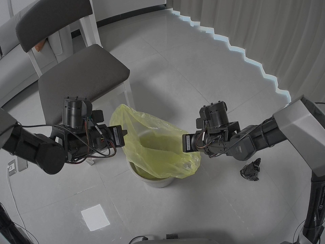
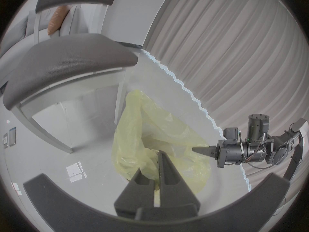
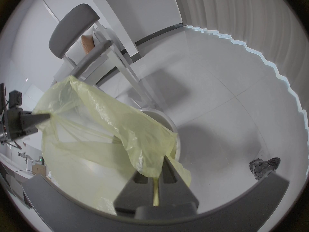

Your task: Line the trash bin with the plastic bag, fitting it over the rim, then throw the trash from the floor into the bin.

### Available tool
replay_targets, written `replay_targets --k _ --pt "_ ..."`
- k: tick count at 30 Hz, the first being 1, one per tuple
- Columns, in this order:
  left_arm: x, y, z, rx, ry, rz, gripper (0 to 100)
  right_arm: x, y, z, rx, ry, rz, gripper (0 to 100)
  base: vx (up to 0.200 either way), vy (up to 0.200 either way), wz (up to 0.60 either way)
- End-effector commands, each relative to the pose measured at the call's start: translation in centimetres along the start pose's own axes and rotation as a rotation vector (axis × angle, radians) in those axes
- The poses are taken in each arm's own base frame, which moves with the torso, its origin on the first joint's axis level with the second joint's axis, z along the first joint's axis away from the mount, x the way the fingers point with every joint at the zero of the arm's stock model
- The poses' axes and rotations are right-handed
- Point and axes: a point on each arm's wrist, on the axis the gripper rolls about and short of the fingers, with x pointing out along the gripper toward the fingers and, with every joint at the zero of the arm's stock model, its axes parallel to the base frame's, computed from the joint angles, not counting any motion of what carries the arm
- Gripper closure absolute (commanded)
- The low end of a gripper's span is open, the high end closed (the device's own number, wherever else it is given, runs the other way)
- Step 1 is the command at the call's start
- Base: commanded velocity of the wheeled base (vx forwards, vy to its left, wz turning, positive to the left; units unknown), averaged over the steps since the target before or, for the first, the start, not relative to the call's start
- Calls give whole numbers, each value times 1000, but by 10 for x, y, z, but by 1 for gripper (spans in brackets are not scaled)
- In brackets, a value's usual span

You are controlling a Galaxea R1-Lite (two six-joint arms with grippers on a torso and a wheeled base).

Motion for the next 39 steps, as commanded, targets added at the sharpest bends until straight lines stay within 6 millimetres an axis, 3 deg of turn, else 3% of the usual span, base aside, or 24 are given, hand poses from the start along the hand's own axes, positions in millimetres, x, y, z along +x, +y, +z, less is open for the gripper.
replay_targets --k 1,8,21,26,36,39 --pt "32 17 -20 -43 71 28 100 33 -22 -4 24 16 -23 100 0 0 0" --pt "32 29 -35 -64 122 65 100 51 -38 -15 41 51 -55 100 0 0 0" --pt "-3 26 -49 -69 164 47 100 29 -37 -34 32 125 -76 100 0 0 0" --pt "-7 33 -58 -81 193 69 100 28 -35 -38 28 132 -78 100 0 0 0" --pt "28 54 -68 -105 210 114 100 49 -38 -44 26 138 -84 100 0 0 0" --pt "50 69 -66 -110 157 128 100 60 -44 -29 36 93 -86 100 0 0 0"
